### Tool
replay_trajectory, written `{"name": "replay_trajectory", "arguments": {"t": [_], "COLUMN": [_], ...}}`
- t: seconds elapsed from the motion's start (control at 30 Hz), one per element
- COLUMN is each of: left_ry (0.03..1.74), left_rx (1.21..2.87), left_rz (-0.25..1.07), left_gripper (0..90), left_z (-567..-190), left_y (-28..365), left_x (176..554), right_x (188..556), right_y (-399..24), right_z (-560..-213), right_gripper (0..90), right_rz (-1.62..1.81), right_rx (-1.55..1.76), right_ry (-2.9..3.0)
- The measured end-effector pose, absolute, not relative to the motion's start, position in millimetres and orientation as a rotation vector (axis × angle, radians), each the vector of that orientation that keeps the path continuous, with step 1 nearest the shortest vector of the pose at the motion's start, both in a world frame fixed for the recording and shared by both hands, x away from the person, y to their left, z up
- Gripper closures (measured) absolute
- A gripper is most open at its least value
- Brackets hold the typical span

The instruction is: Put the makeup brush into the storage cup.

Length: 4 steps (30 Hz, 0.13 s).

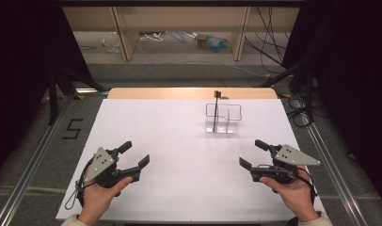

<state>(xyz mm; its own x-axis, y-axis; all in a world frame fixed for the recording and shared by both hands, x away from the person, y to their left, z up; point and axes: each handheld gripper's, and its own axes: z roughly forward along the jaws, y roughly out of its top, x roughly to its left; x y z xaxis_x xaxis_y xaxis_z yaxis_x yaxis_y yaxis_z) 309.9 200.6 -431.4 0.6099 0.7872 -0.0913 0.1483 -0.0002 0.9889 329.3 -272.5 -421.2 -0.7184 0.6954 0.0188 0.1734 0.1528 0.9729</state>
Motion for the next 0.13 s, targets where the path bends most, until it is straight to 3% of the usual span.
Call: {"name": "replay_trajectory", "arguments": {"t": [0.13], "left_ry": [0.819], "left_rx": [1.523], "left_rz": [0.603], "left_gripper": [19.2], "left_z": [-432.0], "left_y": [199.7], "left_x": [310.1], "right_x": [330.9], "right_y": [-271.8], "right_z": [-422.7], "right_gripper": [15.0], "right_rz": [1.599], "right_rx": [0.822], "right_ry": [2.016]}}
